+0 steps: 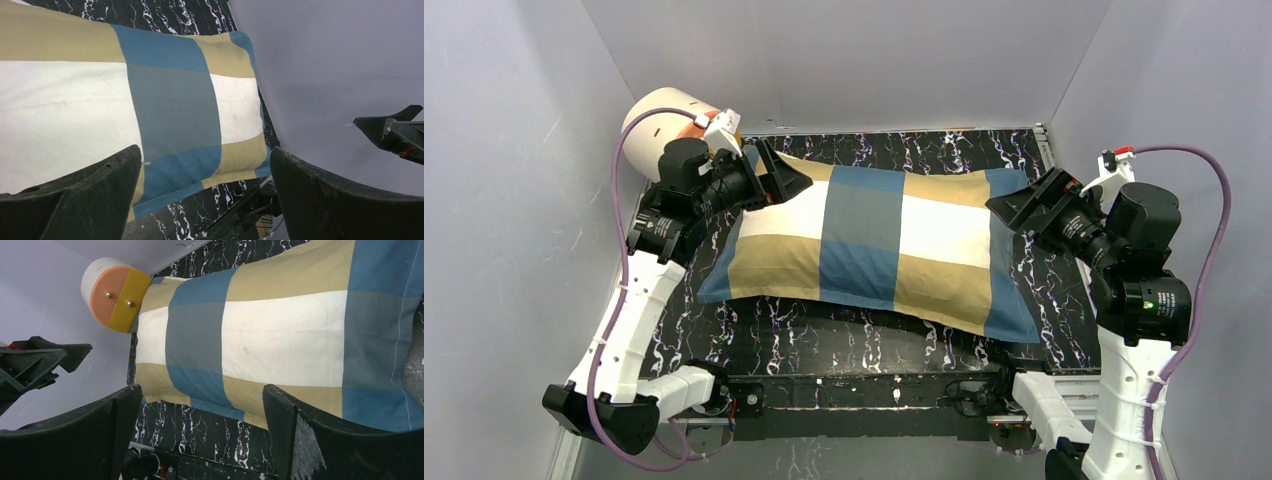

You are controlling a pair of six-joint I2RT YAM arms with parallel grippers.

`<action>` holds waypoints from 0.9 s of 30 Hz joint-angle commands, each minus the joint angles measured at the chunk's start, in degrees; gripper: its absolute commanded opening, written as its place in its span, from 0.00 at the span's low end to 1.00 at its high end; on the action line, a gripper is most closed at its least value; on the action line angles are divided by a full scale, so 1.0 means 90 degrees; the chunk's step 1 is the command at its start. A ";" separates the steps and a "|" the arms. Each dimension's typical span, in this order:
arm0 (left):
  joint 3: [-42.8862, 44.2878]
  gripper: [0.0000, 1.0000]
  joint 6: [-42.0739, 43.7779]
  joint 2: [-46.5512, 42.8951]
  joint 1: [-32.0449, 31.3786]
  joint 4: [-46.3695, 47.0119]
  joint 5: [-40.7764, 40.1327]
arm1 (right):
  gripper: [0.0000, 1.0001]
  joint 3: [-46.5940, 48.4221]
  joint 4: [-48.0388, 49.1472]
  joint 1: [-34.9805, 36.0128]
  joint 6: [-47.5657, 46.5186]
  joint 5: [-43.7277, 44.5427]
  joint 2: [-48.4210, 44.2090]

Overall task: Put the pillow into the pillowcase
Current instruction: Reset both arms

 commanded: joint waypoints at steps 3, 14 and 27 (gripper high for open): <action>-0.0361 0.98 0.0078 -0.0374 -0.0119 0.0009 -0.0408 | 0.99 0.0031 0.0114 0.0019 0.0041 -0.0107 -0.0030; -0.1007 0.98 0.0282 -0.0719 -0.0124 0.0280 -0.0415 | 0.99 -0.0219 0.0113 0.0023 0.0013 -0.0115 -0.0186; -0.0894 0.98 0.0429 -0.0714 -0.0129 0.0315 -0.0472 | 0.99 -0.0278 0.0059 0.0019 -0.0025 -0.0079 -0.0233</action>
